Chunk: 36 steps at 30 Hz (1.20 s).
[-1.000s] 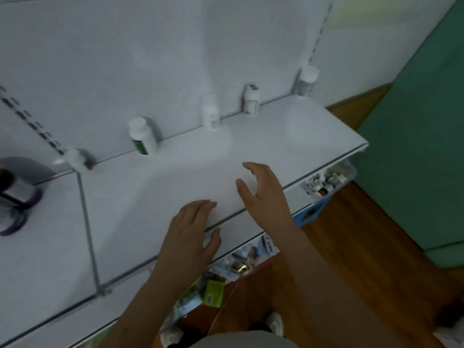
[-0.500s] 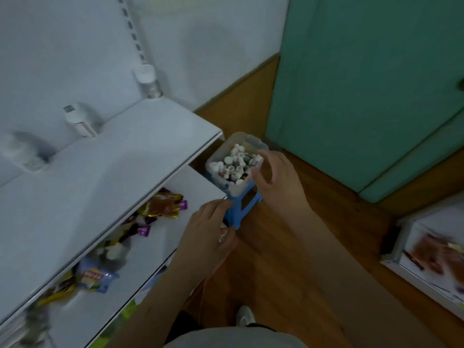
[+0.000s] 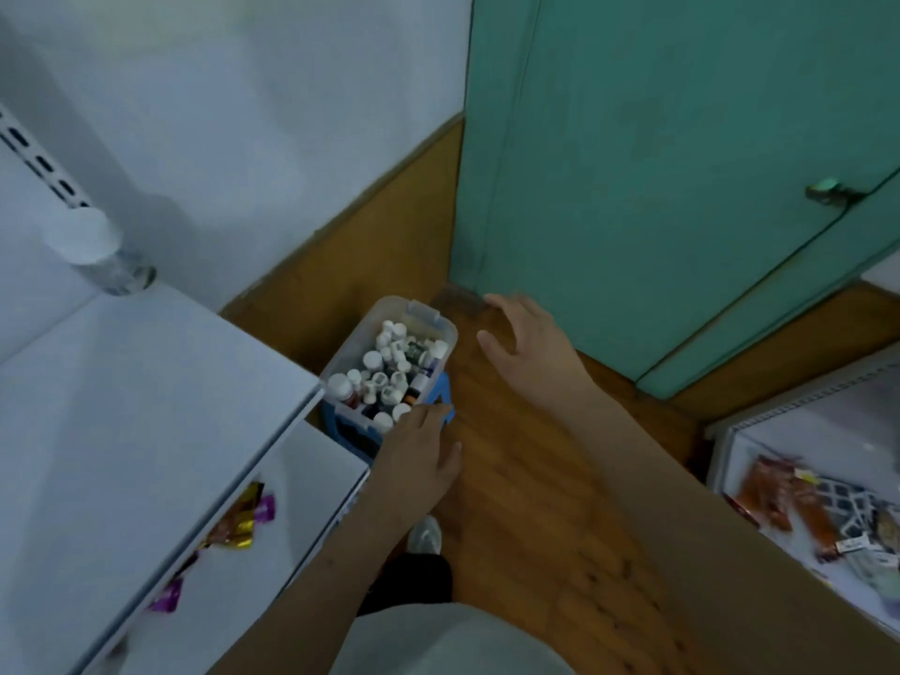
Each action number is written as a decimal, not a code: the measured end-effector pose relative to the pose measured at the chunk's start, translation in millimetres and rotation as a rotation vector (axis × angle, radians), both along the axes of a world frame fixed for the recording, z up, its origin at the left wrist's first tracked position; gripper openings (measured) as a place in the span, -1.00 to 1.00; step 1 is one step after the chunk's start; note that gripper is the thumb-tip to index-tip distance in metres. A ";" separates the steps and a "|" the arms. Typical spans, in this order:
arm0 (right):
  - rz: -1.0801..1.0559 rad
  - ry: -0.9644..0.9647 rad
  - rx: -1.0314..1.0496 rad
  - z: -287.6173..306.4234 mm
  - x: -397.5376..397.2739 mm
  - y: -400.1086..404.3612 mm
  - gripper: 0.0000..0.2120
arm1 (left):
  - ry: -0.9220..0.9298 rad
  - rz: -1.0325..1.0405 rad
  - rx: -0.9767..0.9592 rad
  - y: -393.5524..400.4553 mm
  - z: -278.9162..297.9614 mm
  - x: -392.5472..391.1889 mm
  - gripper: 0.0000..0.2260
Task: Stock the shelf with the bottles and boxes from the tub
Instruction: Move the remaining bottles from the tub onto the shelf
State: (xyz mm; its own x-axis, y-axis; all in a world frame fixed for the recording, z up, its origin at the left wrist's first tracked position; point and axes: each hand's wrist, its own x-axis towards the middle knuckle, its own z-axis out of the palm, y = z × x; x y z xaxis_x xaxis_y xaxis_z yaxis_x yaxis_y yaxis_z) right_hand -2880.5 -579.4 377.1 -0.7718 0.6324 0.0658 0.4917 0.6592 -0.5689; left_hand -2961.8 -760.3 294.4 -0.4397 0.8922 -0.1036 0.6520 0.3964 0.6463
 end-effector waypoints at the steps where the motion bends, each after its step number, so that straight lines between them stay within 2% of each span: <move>1: 0.017 -0.026 -0.004 -1.7 -12.0 12.1 -0.53 | -0.002 -0.003 -0.015 11.8 -3.0 -7.4 -0.55; 7: 0.100 -0.138 -0.014 -22.1 -69.8 68.4 -0.53 | -0.060 0.062 -0.089 61.6 -24.9 -49.4 -0.57; 14: 0.265 -0.249 -0.062 -70.8 -124.2 134.1 -0.55 | -0.245 0.352 -0.163 90.5 -63.0 -90.9 -0.65; 17: 0.387 -0.327 -0.101 -103.0 -156.8 165.2 -0.56 | -0.343 0.513 -0.251 100.4 -87.8 -107.6 -0.56; 20: 0.554 -0.418 -0.161 -133.8 -188.7 187.8 -0.55 | -0.361 0.707 -0.326 107.5 -113.2 -121.7 -0.32; 21: 0.602 -0.450 -0.186 -144.4 -198.5 194.0 -0.54 | -0.380 0.755 -0.373 111.4 -121.4 -125.9 -0.30; 24: 0.746 -0.539 -0.199 -190.9 -225.8 208.3 -0.54 | -0.434 0.855 -0.486 125.1 -155.1 -141.3 -0.37; 30: 0.944 -0.730 -0.198 -312.0 -261.7 207.8 -0.62 | -0.491 0.908 -0.616 158.3 -237.2 -168.9 -0.51; 36: 1.107 -0.873 -0.141 -414.1 -268.7 190.9 -0.61 | -0.605 1.303 -0.606 163.4 -331.6 -196.0 -0.61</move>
State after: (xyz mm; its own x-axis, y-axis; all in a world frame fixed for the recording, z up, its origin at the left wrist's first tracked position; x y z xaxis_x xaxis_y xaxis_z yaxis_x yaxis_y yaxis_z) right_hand -3149.1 -388.5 -37.0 -0.6247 -0.3561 -0.6949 -0.0119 0.8942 -0.4476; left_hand -3157.8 -596.9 -37.2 -0.6096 -0.2965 -0.7352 -0.6254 0.7498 0.2161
